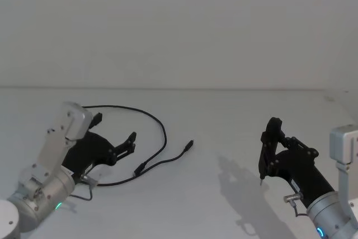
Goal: Pick up the data cable with the one hand.
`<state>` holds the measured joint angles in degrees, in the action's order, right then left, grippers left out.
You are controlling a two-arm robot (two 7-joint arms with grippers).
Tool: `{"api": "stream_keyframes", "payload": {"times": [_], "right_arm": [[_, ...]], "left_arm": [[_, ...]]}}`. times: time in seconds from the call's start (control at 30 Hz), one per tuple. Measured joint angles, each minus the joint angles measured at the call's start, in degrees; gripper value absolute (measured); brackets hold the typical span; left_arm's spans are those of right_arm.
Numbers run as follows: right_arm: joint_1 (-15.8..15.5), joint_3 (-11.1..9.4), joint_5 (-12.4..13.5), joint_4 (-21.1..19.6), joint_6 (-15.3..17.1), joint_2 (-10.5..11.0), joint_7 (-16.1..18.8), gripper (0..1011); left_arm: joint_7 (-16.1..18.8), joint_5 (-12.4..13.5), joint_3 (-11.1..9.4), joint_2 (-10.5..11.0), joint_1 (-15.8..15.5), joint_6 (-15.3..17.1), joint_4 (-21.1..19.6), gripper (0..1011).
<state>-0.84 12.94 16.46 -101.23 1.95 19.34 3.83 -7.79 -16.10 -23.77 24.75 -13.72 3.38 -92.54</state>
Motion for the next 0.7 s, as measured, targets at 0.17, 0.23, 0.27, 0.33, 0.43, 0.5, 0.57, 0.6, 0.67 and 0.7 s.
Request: {"api": "stream_keyframes", "payload": {"times": [0.17, 0.23, 0.27, 0.33, 0.43, 0.5, 0.57, 0.6, 0.67, 0.7], "right_arm": [[0.00, 0.00, 0.00, 0.00, 0.00, 0.00, 0.00, 279], [0.00, 0.00, 0.00, 0.00, 0.00, 0.00, 0.00, 279], [0.00, 0.00, 0.00, 0.00, 0.00, 0.00, 0.00, 279], [0.00, 0.00, 0.00, 0.00, 0.00, 0.00, 0.00, 279], [0.00, 0.00, 0.00, 0.00, 0.00, 0.00, 0.00, 279], [0.00, 0.00, 0.00, 0.00, 0.00, 0.00, 0.00, 279], [0.00, 0.00, 0.00, 0.00, 0.00, 0.00, 0.00, 279], [0.00, 0.00, 0.00, 0.00, 0.00, 0.00, 0.00, 279], [0.00, 0.00, 0.00, 0.00, 0.00, 0.00, 0.00, 279], [0.00, 0.00, 0.00, 0.00, 0.00, 0.00, 0.00, 279]], "left_arm": [[-4.06, -1.53, -0.07, 1.31, -0.82, 1.86, 0.96, 1001], [-5.96, -2.11, -0.26, 1.86, -1.24, 2.63, 1.54, 1001], [-6.52, -2.26, -0.33, 2.00, -1.39, 2.86, 1.74, 1001], [-7.58, -2.52, -0.49, 2.26, -1.71, 3.24, 2.11, 1001], [-9.62, -2.96, -0.88, 2.68, -2.41, 3.87, 2.98, 1001], [-11.28, -3.27, -1.21, 2.86, -2.99, 4.29, 3.62, 1001], [-12.68, -3.50, -1.60, 2.97, -3.54, 4.59, 4.32, 1001], [-13.26, -3.58, -1.73, 2.98, -3.72, 4.69, 4.53, 1001], [-14.56, -3.74, -2.11, 2.98, -4.29, 4.89, 5.18, 1001], [-15.01, -3.78, -2.28, 2.96, -4.55, 4.94, 5.49, 1001]]}}
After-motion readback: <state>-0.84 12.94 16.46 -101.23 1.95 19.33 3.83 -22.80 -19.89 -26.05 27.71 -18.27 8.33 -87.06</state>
